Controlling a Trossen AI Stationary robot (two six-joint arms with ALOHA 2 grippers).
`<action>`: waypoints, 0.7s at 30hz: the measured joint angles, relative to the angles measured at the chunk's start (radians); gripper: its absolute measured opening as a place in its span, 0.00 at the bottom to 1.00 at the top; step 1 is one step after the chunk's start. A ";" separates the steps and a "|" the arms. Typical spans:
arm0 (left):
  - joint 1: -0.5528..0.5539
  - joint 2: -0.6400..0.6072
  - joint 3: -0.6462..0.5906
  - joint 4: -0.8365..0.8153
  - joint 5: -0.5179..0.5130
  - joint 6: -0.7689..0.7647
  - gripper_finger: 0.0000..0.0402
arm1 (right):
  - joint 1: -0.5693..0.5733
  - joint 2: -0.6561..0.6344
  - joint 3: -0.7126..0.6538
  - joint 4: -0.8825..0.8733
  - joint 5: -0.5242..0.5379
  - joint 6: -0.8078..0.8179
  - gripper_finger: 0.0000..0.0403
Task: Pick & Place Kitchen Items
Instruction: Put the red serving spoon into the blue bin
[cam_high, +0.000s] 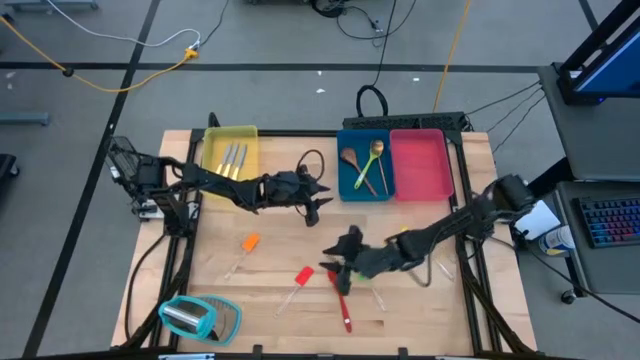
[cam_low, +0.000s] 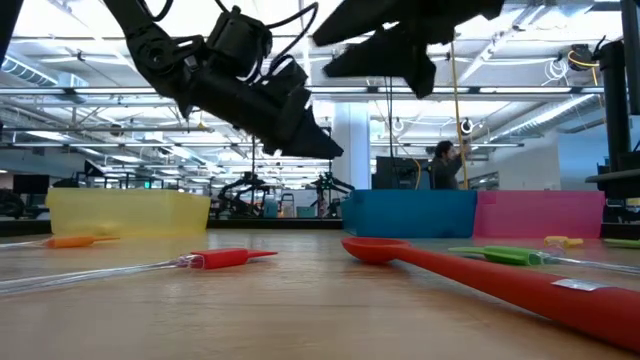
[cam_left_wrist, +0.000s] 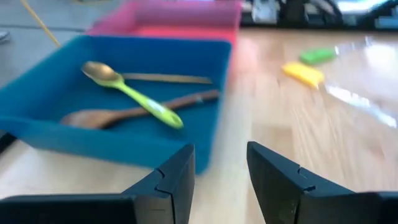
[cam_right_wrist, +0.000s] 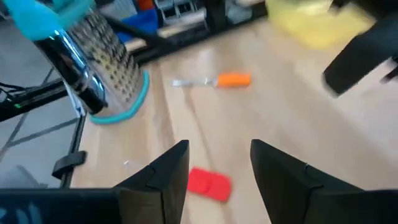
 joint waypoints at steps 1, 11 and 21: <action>-0.005 0.000 0.000 -0.022 0.001 0.005 0.38 | 0.005 0.025 0.030 -0.046 -0.001 0.036 0.41; -0.064 0.000 0.000 -0.205 0.001 -0.024 0.38 | 0.039 0.209 0.298 -0.391 -0.237 0.483 0.41; -0.163 0.000 0.000 -0.313 0.001 -0.018 0.38 | 0.063 0.219 0.302 -0.651 -0.339 0.778 0.41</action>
